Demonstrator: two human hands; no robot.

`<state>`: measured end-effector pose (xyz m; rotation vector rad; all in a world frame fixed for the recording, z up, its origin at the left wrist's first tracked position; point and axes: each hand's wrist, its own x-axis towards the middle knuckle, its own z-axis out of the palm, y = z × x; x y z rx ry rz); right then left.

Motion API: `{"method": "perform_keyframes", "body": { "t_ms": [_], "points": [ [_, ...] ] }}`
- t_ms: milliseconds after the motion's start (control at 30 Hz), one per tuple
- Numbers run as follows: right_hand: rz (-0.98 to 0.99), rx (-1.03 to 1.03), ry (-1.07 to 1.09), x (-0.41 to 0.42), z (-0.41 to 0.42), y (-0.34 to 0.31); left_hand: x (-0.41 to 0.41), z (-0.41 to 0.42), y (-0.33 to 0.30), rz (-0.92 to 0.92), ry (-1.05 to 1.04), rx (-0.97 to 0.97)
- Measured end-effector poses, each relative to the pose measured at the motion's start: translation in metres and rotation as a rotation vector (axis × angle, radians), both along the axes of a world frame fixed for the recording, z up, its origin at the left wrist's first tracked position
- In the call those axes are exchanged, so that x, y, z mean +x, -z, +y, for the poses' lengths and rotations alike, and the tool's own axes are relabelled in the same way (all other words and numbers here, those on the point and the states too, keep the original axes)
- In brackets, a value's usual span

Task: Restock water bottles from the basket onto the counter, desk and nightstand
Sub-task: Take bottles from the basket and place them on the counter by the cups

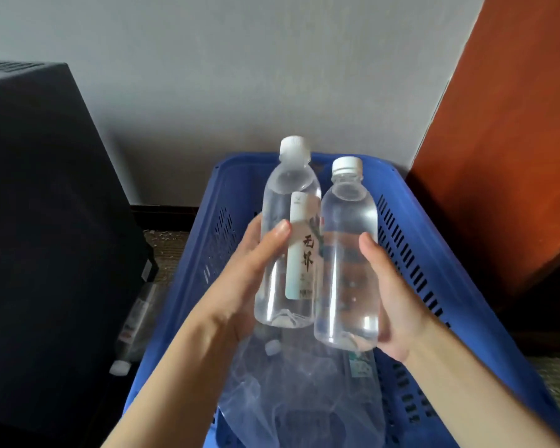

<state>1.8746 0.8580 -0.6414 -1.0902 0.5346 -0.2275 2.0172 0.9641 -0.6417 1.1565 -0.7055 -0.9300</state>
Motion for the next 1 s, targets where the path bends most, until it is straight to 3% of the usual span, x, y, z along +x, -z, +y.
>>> {"method": "perform_keyframes", "body": {
  "t_ms": [100, 233, 400, 467, 600, 767, 1000],
  "points": [
    [-0.097, 0.039, 0.108, -0.003, 0.012, -0.024, -0.004, 0.001, -0.030, 0.006, -0.099, -0.017],
    [-0.237, 0.119, 0.141, -0.012, 0.023, -0.095, -0.022, 0.015, -0.100, 0.217, -0.016, 0.030],
    [-0.293, 0.177, 0.133, -0.017, 0.017, -0.217, -0.040, 0.021, -0.226, 0.131, 0.008, 0.065],
    [-0.229, 0.117, 0.186, -0.022, 0.014, -0.266, -0.048, 0.019, -0.281, 0.136, -0.031, 0.048],
    [-0.030, -0.236, 0.321, -0.045, 0.018, -0.374, -0.063, 0.020, -0.379, 0.138, -0.149, 0.027],
    [0.063, -0.197, 0.328, -0.069, 0.025, -0.482, -0.084, 0.021, -0.494, 0.057, -0.150, 0.023],
    [-0.100, -0.293, 0.223, -0.117, 0.018, -0.622, -0.126, 0.001, -0.636, -0.093, -0.069, -0.063]
  ]
}}
